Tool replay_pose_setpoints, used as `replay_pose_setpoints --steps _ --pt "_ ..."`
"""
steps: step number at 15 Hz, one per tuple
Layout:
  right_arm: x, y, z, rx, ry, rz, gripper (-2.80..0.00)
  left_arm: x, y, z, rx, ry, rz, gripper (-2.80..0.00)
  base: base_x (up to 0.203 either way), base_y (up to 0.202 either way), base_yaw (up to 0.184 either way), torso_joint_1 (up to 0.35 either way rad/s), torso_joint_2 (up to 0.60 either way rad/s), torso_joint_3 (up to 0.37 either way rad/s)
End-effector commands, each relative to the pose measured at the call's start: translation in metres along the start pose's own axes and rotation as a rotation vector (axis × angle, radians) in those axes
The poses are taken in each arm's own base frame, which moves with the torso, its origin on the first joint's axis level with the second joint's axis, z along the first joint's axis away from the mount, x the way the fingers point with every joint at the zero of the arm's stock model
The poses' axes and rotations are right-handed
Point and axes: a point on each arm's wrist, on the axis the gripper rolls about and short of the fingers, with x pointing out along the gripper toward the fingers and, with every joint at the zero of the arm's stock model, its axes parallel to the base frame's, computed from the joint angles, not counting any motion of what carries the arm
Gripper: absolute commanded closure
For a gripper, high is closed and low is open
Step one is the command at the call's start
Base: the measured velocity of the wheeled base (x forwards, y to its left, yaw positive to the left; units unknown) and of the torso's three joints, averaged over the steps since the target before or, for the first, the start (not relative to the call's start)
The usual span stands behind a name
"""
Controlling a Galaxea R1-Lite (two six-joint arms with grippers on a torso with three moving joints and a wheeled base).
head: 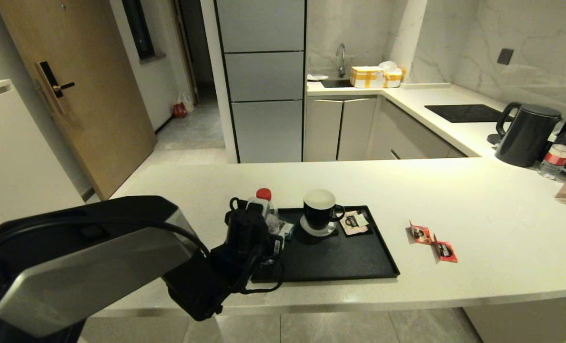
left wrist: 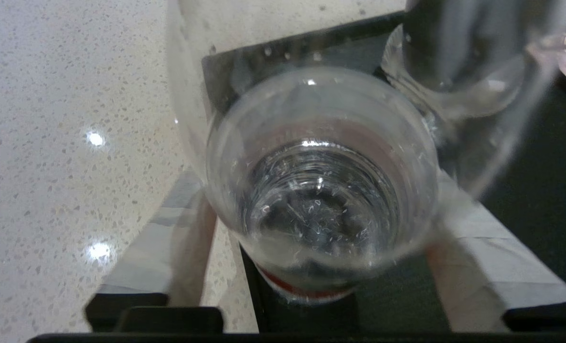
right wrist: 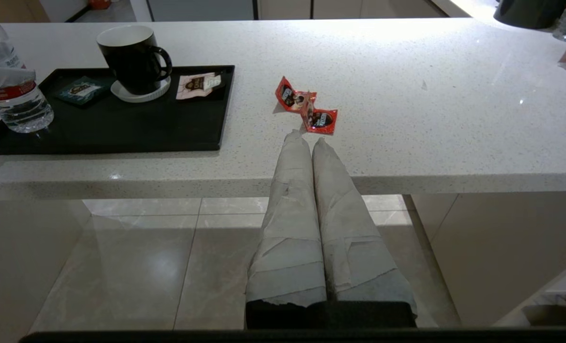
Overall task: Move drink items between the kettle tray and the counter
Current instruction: Return the bottled water to its original position
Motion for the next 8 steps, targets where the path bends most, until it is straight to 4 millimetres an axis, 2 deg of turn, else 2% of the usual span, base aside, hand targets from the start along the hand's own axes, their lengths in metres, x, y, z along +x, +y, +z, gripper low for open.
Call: replay_pose_setpoints --steps 1,3,5,8 --pt "0.0 0.0 0.0 -0.001 0.003 -0.001 0.0 -0.005 0.001 0.005 -0.006 -0.013 -0.001 -2.8 0.0 0.0 0.0 0.0 0.0 0.0" --pt "0.0 0.0 0.0 -0.001 0.001 -0.001 0.0 -0.013 0.003 0.008 -0.004 -0.014 -0.005 -2.8 0.0 0.0 0.0 0.0 0.0 0.0" --pt "0.0 0.0 0.0 -0.001 0.001 0.0 0.0 -0.033 0.007 0.013 -0.001 -0.011 -0.015 -2.8 0.0 0.0 0.0 0.0 0.0 0.0" --pt "0.0 0.0 0.0 -0.001 -0.001 0.0 0.0 -0.064 0.011 0.007 0.017 0.027 -0.036 -2.8 0.0 0.0 0.0 0.0 0.0 0.0"
